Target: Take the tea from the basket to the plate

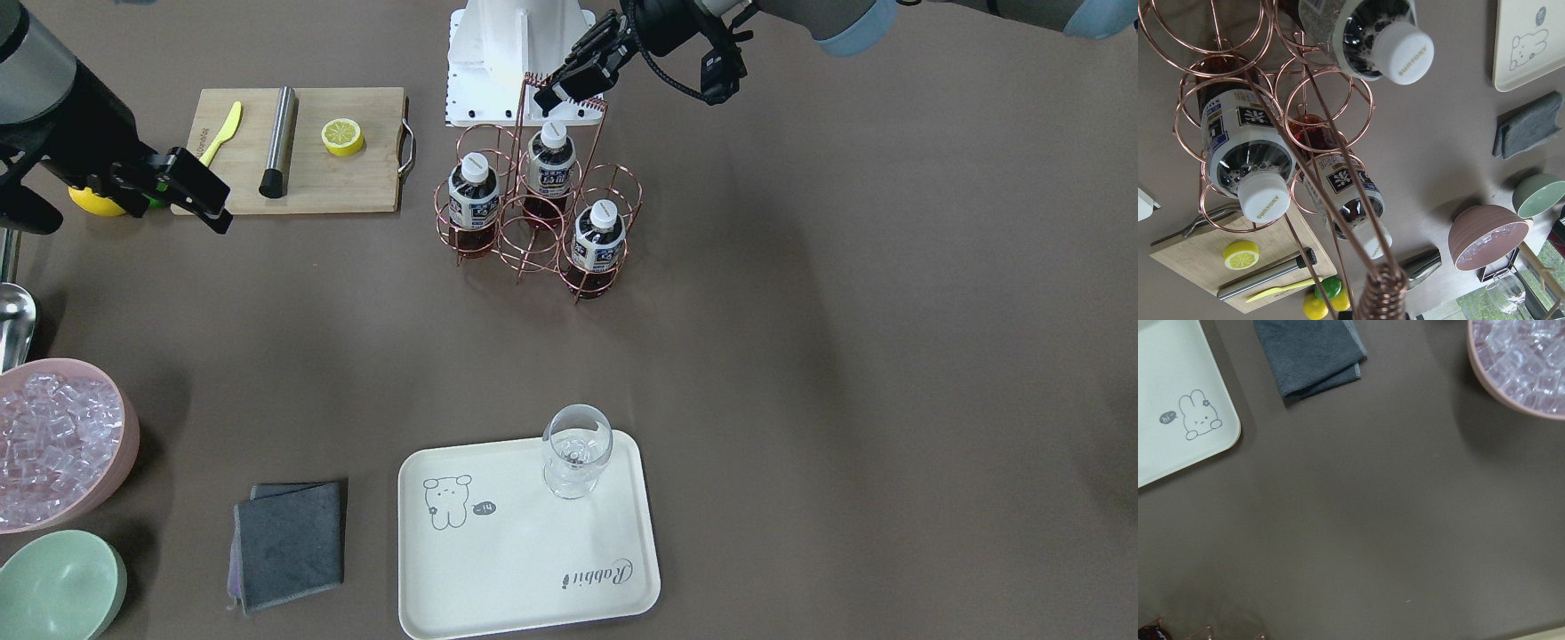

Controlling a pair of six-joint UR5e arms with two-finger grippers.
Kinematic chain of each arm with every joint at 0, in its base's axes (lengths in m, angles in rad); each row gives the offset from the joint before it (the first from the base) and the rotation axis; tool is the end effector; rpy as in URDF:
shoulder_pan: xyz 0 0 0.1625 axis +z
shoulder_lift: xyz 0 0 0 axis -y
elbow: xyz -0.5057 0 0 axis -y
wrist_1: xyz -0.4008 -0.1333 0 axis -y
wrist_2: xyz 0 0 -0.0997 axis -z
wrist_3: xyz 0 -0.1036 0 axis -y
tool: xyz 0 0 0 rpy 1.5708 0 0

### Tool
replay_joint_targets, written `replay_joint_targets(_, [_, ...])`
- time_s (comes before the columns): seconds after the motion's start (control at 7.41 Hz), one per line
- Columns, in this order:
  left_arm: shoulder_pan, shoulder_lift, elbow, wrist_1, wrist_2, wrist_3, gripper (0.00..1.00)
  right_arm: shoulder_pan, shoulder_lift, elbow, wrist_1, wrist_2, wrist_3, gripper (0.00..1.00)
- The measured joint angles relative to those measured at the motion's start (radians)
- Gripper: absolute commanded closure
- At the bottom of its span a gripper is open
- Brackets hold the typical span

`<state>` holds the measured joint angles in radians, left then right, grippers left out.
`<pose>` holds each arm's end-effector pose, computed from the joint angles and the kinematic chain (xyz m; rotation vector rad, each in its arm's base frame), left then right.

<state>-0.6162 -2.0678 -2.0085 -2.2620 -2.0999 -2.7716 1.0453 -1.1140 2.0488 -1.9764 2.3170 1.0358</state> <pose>0.4127 -0.3915 0.1801 -0.8827 1.4617 -0.9588 -0.2393 -0.5382 0.3092 -0.1547 -0.8738 0.2792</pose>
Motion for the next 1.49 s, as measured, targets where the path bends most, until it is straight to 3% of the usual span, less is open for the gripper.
replay_joint_targets(0.41, [-0.002, 0.000, 0.000, -0.001, 0.000, 0.001, 1.00, -0.114, 0.122, -0.020, -0.009, -0.002, 0.360, 0.01])
replay_joint_targets(0.81, [-0.003, 0.005, 0.002, -0.001, 0.000, 0.001, 1.00, -0.276, 0.247, -0.077, -0.012, -0.095, 0.645, 0.01])
replay_joint_targets(1.08, [-0.004, 0.010, 0.003, -0.002, 0.000, 0.001, 1.00, -0.339, 0.329, -0.152, -0.026, -0.138, 0.712, 0.09])
replay_joint_targets(1.49, [-0.008, 0.011, -0.001, -0.001, 0.000, 0.001, 1.00, -0.387, 0.360, -0.183, -0.061, -0.178, 0.725, 0.13])
